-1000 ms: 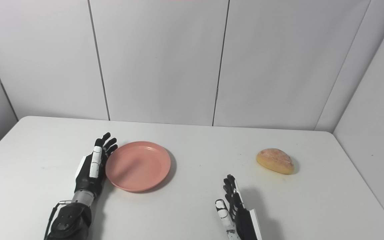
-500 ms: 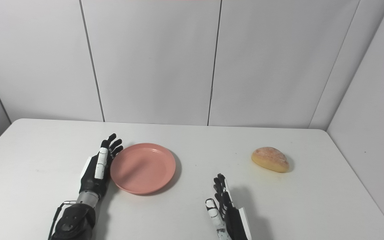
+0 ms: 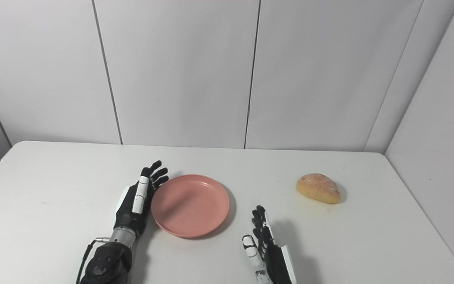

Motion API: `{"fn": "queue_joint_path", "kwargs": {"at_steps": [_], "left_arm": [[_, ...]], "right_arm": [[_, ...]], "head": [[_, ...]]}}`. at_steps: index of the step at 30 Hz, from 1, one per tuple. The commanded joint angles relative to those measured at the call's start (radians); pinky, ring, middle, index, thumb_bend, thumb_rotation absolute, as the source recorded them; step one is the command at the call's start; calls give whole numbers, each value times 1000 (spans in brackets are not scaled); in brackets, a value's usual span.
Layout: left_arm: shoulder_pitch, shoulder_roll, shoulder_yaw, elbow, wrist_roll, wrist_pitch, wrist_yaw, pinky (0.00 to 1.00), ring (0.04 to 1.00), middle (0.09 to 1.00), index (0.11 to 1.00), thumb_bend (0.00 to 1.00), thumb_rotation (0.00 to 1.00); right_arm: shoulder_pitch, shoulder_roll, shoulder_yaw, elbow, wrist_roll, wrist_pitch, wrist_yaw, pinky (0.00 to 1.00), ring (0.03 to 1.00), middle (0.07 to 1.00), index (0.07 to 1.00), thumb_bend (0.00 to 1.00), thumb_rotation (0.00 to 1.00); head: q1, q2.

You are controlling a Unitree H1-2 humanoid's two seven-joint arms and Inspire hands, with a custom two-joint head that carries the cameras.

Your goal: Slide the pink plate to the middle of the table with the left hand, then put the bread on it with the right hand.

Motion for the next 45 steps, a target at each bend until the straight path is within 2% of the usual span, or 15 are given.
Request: {"fn": "queue_joint_path", "kwargs": {"at_steps": [1, 6, 13, 23, 29, 36, 39, 45], "left_arm": [[-9, -18, -16, 6, 15, -26, -13, 901, 879, 894, 882, 751, 1000], [-10, -24, -37, -17, 24, 26, -30, 953, 910, 924, 922, 751, 1000], [-15, -40, -47, -20, 32, 50, -31, 941, 932, 940, 937, 771, 1000], [-20, -36, -45, -10, 41, 34, -29, 957, 944, 954, 953, 756, 1000], [-23, -22, -38, 12, 35, 2, -39, 983, 976, 980, 982, 752, 1000], [-5, -15, -20, 10, 38, -58, -17, 978, 973, 969, 952, 737, 1000], [6, -16, -12, 2, 45, -61, 2, 971, 971, 968, 944, 746, 1000], [23, -11, -17, -18, 47, -48, -2, 972, 976, 975, 952, 748, 1000]], "right_arm": [[-11, 7, 2, -1, 5, -32, -2, 1000, 988, 978, 997, 667, 876], [-11, 7, 2, -2, 5, -32, -3, 1000, 990, 979, 997, 651, 881], [-15, 6, 2, 2, 12, -27, 2, 1000, 993, 981, 1000, 651, 876], [-19, 10, 1, 5, 15, -26, 0, 1000, 994, 984, 1000, 649, 868], [-24, 9, 1, 9, 8, -33, -4, 1000, 987, 980, 1000, 656, 872], [-30, 9, -2, 6, 2, -28, -9, 1000, 993, 985, 1000, 670, 876], [-32, 8, -3, 7, 7, -28, -8, 1000, 994, 987, 1000, 672, 870], [-31, 8, -3, 1, 13, -25, -5, 1000, 997, 991, 1000, 660, 867]], "head": [[1, 3], [5, 4], [4, 2], [2, 1], [-3, 10], [-5, 25], [-4, 31], [-5, 35]]}}
